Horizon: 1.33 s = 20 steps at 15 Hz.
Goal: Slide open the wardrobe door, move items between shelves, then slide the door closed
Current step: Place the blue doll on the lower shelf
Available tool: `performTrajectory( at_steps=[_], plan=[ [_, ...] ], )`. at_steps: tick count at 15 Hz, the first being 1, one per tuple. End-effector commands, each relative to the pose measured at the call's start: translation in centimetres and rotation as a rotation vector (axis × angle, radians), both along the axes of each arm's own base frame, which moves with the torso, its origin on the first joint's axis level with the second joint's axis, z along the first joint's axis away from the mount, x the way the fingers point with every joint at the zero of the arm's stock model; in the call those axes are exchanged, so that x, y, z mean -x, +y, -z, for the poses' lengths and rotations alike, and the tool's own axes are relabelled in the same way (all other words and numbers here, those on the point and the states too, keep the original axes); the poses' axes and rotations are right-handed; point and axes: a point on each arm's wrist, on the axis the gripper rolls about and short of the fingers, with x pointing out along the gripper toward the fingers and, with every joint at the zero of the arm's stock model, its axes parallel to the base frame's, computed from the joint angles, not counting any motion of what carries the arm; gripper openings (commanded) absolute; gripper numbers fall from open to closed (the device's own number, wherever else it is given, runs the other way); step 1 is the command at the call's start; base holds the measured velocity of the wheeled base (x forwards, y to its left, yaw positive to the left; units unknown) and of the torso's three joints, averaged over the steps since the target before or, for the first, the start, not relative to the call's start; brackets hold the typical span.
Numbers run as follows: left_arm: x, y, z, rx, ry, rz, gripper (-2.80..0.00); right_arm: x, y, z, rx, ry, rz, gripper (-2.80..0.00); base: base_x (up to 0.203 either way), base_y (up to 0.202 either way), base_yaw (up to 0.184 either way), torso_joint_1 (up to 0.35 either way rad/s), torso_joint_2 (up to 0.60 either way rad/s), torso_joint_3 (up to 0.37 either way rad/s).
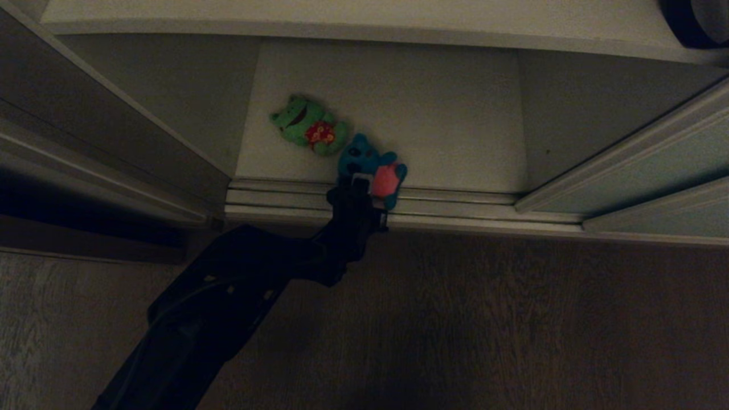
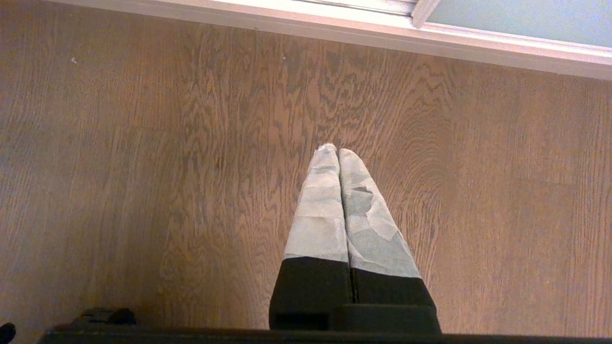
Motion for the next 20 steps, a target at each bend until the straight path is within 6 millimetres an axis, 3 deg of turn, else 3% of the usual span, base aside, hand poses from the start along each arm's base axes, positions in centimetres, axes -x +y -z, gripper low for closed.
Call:
performTrajectory(
  at_steps=[1,4,11,14,17,20],
  plan=[
    [0.0,0.0,-0.6,0.024,-0.049,-0.002,-2.80,0.0,0.0,0.0,0.000,0.000,0.000,-2.80,0.000,0.000,0.000,0.000,0.00,0.000],
    [0.2,0.1,-2.0,0.014,-0.152,-0.006,-2.80,0.0,0.0,0.0,0.001,0.000,0.000,-2.80,0.000,0.000,0.000,0.000,0.00,0.000],
    [0.5,-0.1,-2.4,0.028,-0.302,0.024,-2.80,0.0,0.0,0.0,-0.001,0.000,0.000,-2.80,0.000,0.000,0.000,0.000,0.00,0.000],
    [1.0,-0.1,-4.3,0.057,-0.356,0.024,-2.80,0.0,0.0,0.0,-0.001,0.000,0.000,-2.80,0.000,0.000,0.000,0.000,0.00,0.000],
    [1.7,0.3,-7.1,0.047,-0.297,0.012,-2.80,0.0,0.0,0.0,-0.001,0.000,0.000,-2.80,0.000,0.000,0.000,0.000,0.00,0.000],
    [1.5,0.4,-6.1,-0.029,-0.091,-0.034,-2.80,0.0,0.0,0.0,-0.001,-0.001,0.000,-2.80,0.000,0.000,0.000,0.000,0.00,0.000]
  ],
)
